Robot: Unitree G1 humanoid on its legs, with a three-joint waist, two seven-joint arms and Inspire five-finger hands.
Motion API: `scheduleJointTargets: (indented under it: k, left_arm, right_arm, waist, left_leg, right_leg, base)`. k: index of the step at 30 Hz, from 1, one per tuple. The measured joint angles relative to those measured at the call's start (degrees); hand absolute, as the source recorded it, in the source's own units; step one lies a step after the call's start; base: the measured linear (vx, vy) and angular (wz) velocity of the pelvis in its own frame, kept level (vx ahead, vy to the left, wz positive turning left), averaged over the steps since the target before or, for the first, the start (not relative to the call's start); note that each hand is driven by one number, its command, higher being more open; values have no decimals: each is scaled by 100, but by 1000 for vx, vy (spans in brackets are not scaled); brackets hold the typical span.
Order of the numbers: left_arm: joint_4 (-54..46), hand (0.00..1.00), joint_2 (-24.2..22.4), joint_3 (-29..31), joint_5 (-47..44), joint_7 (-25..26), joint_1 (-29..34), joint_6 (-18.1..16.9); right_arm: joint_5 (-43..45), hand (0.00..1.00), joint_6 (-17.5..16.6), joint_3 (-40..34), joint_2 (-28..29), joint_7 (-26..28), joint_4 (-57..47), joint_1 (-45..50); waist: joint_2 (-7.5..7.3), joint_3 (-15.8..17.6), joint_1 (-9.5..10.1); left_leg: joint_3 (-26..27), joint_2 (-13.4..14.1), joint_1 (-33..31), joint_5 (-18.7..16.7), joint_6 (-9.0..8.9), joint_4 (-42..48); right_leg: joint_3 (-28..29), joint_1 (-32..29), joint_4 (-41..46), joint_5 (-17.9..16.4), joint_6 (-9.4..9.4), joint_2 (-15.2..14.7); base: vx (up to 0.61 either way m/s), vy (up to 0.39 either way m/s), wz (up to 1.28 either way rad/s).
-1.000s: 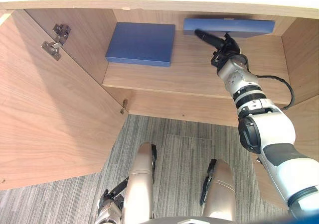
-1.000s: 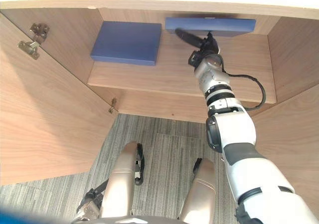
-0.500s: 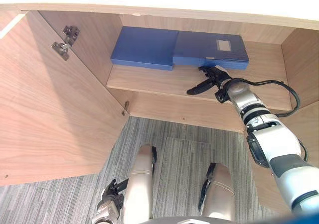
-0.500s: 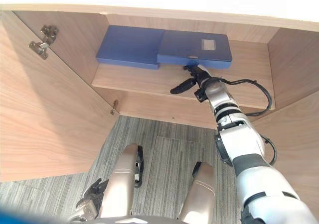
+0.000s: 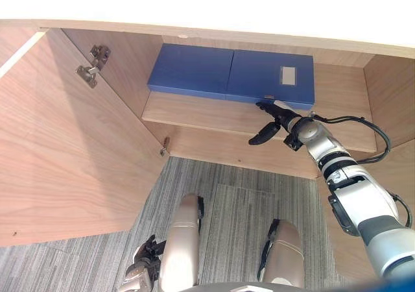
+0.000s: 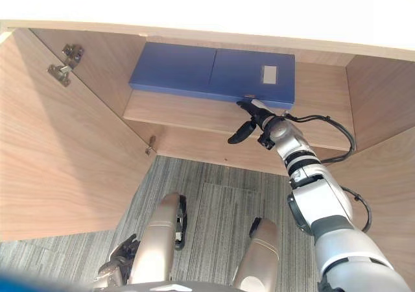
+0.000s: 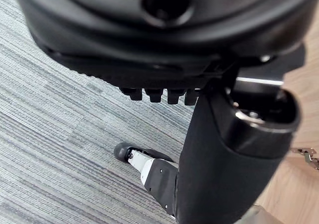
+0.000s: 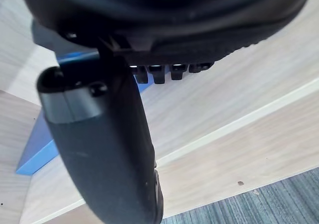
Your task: Walk over to the cabinet, pick up the folder, carry it to the office cabinet, place the folder inside the office cabinet, then close the office cabinet door
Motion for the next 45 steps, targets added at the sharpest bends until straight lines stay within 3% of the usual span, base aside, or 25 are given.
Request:
scheduleJointTargets:
  k: [4, 7, 12, 17, 22, 24, 25, 27, 28, 29, 33, 35, 36, 38, 39, 40, 41, 43, 44, 45]
  left_arm:
    - [15, 100, 27, -35, 7, 57, 48, 0]
    - [144, 100, 75, -180, 19, 127, 48, -5]
    - [424, 100, 278, -245, 22, 248, 65, 7]
    - [420, 100, 512, -52, 271, 243, 120, -119]
    - [347, 100, 614, 256, 623, 258, 311, -243]
    - [355, 100, 633, 252, 813, 268, 463, -276]
    - [361, 100, 597, 245, 823, 268, 486, -290]
    - [534, 100, 304, 103, 816, 285, 489, -338]
    - [570, 100, 261, 44, 811, 286, 469, -347]
    - [595, 100, 278, -116, 813, 257, 394, -373]
    - [682, 100, 369, -487, 1095, 169, 138, -528]
    - [911, 100, 416, -482, 1264, 214, 20, -565]
    - [977, 100, 414, -477, 1305, 242, -16, -565]
    - [1156, 100, 414, -417, 1311, 302, -189, -564]
    - [1144, 100, 396, -345, 1311, 313, -198, -584]
    - [1122, 100, 369, -330, 1310, 389, -179, -601]
    - [1120, 100, 341, -301, 1313, 432, -144, -598]
    - [1109, 100, 318, -165, 1313, 511, -39, -598]
    - [1094, 100, 326, -63, 1303, 530, 28, -586]
    - [1075, 100, 374, 1, 1325, 572, 55, -577]
  right_arm:
    - [-2, 100, 17, 467, 97, -61, -307, 157]
    - [-545, 100, 158, 892, 288, -130, -762, 475]
    - [-1463, 100, 120, 1559, 571, -93, -1574, 1222]
    - [-1795, 100, -203, 2023, 486, 412, -2370, 2072]
    - [-1471, 100, -513, 1935, 202, 568, -2960, 2927]
    - [-1100, 100, -552, 1484, 247, 538, -2929, 3571]
    - [-1048, 100, -555, 1308, 278, 498, -2883, 3759]
    - [-858, 100, -500, 465, 403, 223, -2546, 4415]
    - [-835, 100, -482, 251, 422, 163, -2447, 4571]
    - [-618, 100, -374, -112, 531, 56, -2260, 4857]
    - [-176, 100, -279, -703, 740, -117, -2240, 5924]
    - [176, 100, -280, -1021, 1025, -254, -2222, 6226]
    - [258, 100, -281, -1020, 1046, -307, -2219, 6224]
    - [279, 100, -294, -1010, 1089, -454, -2210, 6144]
    - [334, 100, -298, -1024, 1129, -524, -2196, 6097]
    - [481, 100, -290, -1126, 1211, -570, -2171, 6187]
    - [579, 100, -300, -1277, 1289, -599, -2169, 6319]
    - [706, 100, -319, -1551, 1441, -732, -2170, 6483]
    - [707, 100, -317, -1629, 1508, -809, -2169, 6560]
    - [712, 100, -297, -1697, 1566, -901, -2114, 6615]
  waist:
    - [6, 14, 6]
    - [-29, 39, 7]
    - [-118, 140, -56]
    - [-255, 75, -225]
    - [-453, -157, -289]
    - [-485, -531, -367]
    - [-435, -622, -419]
    - [-11, -939, -626]
    - [71, -1009, -699]
    - [24, -1092, -868]
    - [-181, -1200, -1057]
    - [-352, -1148, -1219]
    - [-363, -1135, -1236]
    - [-367, -1065, -1216]
    - [-281, -986, -1190]
    - [-275, -965, -1180]
    - [-222, -935, -1195]
    - [-195, -944, -1198]
    - [-293, -988, -1196]
    - [-386, -1008, -1209]
  left_leg:
    - [80, 157, 269, 83, -29, -369]
    - [278, 261, 717, 384, -56, -1124]
    - [491, 428, 1742, 1258, -172, -3035]
    - [670, 546, 2736, 2204, -290, -4987]
    - [802, 841, 3231, 2109, -326, -4742]
    - [482, 831, 3372, 2033, -441, -4716]
    - [281, 834, 3371, 1919, -537, -4629]
    - [-415, 822, 3483, 1348, -762, -4471]
    - [-422, 814, 3561, 1260, -752, -4629]
    - [-296, 685, 3663, 1254, -686, -4891]
    - [165, 410, 3756, 1370, -558, -5071]
    - [728, 232, 4107, 1553, -444, -5406]
    - [888, 224, 4175, 1580, -400, -5435]
    - [1415, 256, 4266, 1638, -198, -5433]
    - [1706, 385, 4321, 1683, -148, -5451]
    - [1901, 444, 4426, 1744, -210, -5462]
    - [1972, 540, 4529, 1800, -272, -5479]
    - [2043, 653, 4682, 1898, -381, -5613]
    - [2030, 603, 4740, 1942, -519, -5754]
    - [1875, 498, 4830, 2034, -686, -5977]
  right_leg:
    - [-49, 203, -478, 271, -99, 169]
    - [-118, 546, -1266, 669, -166, 323]
    - [-427, 1505, -3246, 1644, -378, 770]
    - [-641, 2439, -5203, 2586, -579, 1245]
    - [-168, 2818, -5537, 2765, -695, 1619]
    - [126, 2805, -5655, 2860, -713, 1725]
    - [198, 2806, -5709, 2904, -709, 1765]
    - [589, 2779, -5879, 3099, -597, 1962]
    - [659, 2759, -5919, 3146, -552, 1973]
    - [791, 2694, -6014, 3268, -469, 1897]
    - [1236, 2482, -6241, 3611, -323, 1687]
    - [1605, 2300, -6265, 3885, -227, 1628]
    - [1517, 2226, -6273, 4051, -263, 1648]
    - [686, 2068, -6684, 4912, -540, 1697]
    - [220, 2120, -6789, 4979, -685, 1668]
    - [-396, 2002, -5818, 4158, -1128, 1547]
    - [-679, 1927, -4758, 3464, -1226, 1405]
    - [-722, 2024, -3879, 2853, -1147, 1150]
    - [-648, 2188, -3908, 2604, -882, 999]
    - [-585, 2266, -4226, 2322, -682, 1067]
  base:
    - [52, 21, -25]
    - [57, 25, -28]
    - [79, -29, -19]
    - [78, -116, -13]
    - [30, -46, -58]
    - [-11, 10, -74]
    - [-4, 96, -89]
    - [-9, 220, -93]
    - [-37, 262, -64]
    - [-94, 214, -59]
    - [-143, 132, -61]
    - [-153, 53, -109]
    - [-177, 35, -143]
    - [-231, -2, -144]
    - [-283, -72, -122]
    - [-299, -101, -96]
    - [-198, -81, -59]
    - [-134, -180, -32]
    - [-94, -326, -27]
    - [-41, -259, -16]
